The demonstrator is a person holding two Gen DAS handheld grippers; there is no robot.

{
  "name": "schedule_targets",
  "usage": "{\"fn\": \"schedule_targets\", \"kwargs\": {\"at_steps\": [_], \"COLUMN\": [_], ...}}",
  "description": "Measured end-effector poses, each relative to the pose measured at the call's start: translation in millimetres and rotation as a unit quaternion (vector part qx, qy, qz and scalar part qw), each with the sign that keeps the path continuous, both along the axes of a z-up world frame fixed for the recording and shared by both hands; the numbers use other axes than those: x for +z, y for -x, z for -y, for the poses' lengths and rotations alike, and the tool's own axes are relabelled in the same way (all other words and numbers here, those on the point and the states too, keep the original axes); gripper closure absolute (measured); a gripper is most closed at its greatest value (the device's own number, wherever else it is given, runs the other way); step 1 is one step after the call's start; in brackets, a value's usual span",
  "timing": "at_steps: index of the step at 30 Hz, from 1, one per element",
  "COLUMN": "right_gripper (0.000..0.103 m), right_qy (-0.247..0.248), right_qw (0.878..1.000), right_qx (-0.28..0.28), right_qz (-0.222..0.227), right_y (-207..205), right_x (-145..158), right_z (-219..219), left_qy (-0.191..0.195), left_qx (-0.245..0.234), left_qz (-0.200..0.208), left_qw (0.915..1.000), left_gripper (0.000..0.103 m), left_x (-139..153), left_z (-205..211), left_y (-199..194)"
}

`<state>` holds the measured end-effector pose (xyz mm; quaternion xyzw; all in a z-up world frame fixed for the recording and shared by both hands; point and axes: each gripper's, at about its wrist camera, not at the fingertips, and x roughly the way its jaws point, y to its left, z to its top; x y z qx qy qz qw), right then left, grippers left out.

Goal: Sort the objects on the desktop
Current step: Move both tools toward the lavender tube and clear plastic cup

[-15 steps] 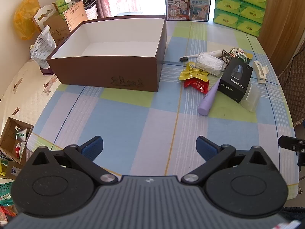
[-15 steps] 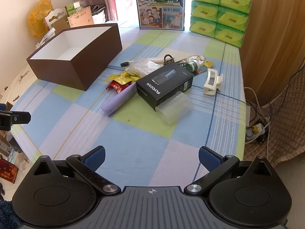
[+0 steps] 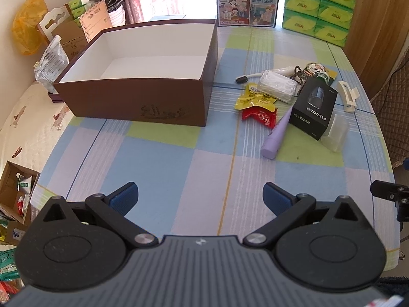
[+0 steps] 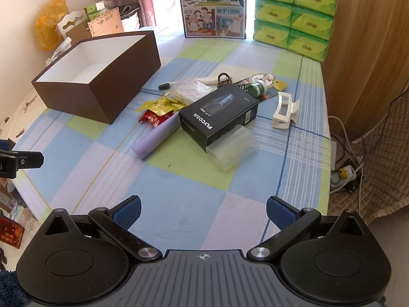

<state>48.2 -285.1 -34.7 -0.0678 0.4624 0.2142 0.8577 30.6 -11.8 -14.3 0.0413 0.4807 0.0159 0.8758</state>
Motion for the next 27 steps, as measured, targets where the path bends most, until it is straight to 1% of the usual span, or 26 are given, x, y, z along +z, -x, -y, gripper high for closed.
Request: {"fn": "schedule_targets", "kwargs": {"at_steps": [12,18,22,27], "right_gripper": [0.002,0.002,0.002,0.002], "right_qy": [-0.004,-0.036,-0.043,-0.050], "right_qw": [1.000,0.999,0.999,0.999], "right_qx": [-0.010,-0.015,-0.017,-0.018], "right_qz": [-0.009,-0.011,-0.010,-0.003], "right_y": [-12,-16,-21,-28], "right_x": [-3,-2,-3,-12], "right_z": [5,12,15,24], "left_qy": [-0.001,0.000,0.003,0.011], "left_qx": [-0.019,-0.030,-0.038,-0.052], "left_qz": [-0.005,-0.008,-0.009,-0.006], "left_qw": [0.9998,0.9995,0.9992,0.9986], "left_gripper": [0.001,0.001,0.001,0.001], "left_x": [-3,-7,-10,-17], "left_z": [13,21,25,30], "left_y": [-17,-24,-29,-37]}}
